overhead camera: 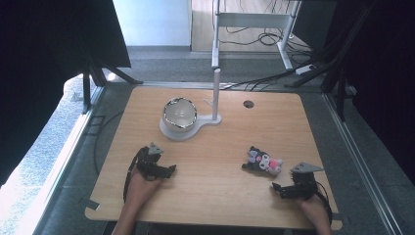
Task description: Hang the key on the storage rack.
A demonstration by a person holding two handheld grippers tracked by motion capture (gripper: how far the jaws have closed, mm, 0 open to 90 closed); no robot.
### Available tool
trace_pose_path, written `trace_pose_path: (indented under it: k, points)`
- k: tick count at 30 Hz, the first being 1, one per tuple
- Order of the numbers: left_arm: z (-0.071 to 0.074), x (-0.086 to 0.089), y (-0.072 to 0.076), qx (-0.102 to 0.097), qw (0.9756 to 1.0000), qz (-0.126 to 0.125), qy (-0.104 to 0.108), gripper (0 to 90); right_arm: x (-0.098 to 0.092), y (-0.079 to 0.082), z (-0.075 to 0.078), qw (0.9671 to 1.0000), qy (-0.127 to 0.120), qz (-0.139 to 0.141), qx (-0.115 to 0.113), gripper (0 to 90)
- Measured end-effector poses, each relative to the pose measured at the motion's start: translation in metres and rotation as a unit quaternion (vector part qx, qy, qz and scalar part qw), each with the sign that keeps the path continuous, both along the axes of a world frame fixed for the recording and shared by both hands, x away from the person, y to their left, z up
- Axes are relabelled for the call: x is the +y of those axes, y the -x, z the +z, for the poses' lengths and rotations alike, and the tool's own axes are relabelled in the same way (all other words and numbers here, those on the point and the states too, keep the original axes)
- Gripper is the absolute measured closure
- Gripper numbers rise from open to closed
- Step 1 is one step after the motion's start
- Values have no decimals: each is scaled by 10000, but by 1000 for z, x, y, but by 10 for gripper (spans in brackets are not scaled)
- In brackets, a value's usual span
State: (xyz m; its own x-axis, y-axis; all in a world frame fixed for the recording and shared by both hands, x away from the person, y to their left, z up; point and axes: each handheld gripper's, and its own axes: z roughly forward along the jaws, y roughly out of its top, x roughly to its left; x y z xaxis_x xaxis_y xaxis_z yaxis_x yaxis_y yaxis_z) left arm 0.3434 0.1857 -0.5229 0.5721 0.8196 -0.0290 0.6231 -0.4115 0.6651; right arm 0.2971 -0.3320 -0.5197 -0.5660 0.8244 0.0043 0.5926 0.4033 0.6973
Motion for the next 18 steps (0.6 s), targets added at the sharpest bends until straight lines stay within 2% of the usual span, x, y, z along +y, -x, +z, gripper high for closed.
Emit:
trace_pose_path:
  k: [18]
  points:
    - [0,0,0,1,10000,2,1,24,0,-1,0,10000,0,17,7,0]
